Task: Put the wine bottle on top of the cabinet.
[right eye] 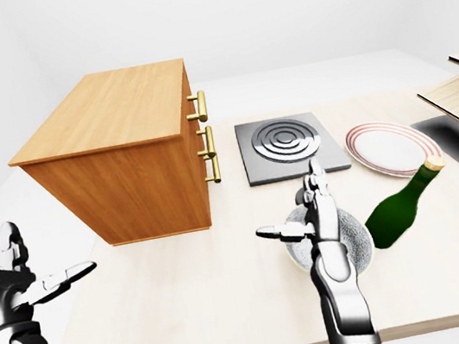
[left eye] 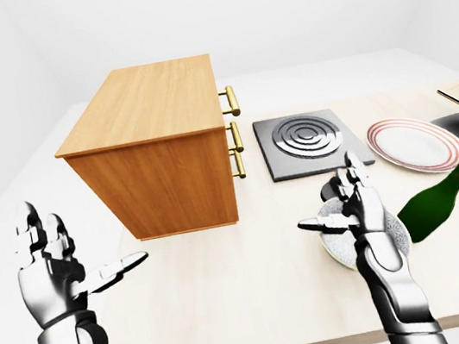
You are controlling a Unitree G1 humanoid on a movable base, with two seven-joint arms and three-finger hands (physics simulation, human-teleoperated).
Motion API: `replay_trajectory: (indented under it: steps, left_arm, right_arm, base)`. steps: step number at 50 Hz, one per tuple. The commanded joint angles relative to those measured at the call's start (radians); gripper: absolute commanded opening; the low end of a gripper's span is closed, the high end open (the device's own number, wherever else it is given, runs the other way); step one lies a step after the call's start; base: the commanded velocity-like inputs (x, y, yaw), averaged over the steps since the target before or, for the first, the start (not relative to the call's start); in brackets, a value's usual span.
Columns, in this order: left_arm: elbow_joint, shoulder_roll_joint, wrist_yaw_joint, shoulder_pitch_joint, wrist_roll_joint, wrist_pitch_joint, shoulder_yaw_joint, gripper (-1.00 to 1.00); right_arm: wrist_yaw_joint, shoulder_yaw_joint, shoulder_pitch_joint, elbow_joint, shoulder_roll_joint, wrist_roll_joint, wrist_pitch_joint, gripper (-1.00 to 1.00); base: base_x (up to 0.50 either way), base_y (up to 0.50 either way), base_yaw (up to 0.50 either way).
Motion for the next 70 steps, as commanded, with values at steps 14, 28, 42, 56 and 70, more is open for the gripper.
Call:
replay_trajectory:
  steps: [14,28,42,56,70]
  left_arm:
    - [-0.007,0.005,-0.005,0.009,-0.022,0.0,0.077,1.0]
    - [0.008,0.005,0.0,0.007,-0.017,0.0,0.067,1.0]
    - [0.023,0.006,-0.001,0.01,-0.017,0.0,0.068,1.0]
    - [0.033,0.005,0.001,0.012,-0.02,0.0,0.065,1.0]
    - [0.032,0.005,0.001,0.012,-0.021,0.0,0.067,1.0]
  right_arm:
    - [-0.276,-0.137,0.023,-0.153,-0.005,0.034,0.0,1.0]
    - [-0.172,-0.084,-0.005,-0.413,-0.016,-0.042,0.0,1.0]
    - [-0.16,-0.143,-0.057,-0.612,-0.029,-0.026,0.0,1.0]
    - [-0.272,-0.287,-0.064,-0.633,-0.062,0.012,0.0,1.0]
    - [-0.327,-0.375,-0.054,-0.609,-0.076,0.087,0.0,1.0]
  base:
    - [0.0,0.0,0.0]
    - [0.0,0.0,0.0]
    - [0.0,0.0,0.0]
    - [0.0,0.0,0.0]
    - [0.0,0.0,0.0]
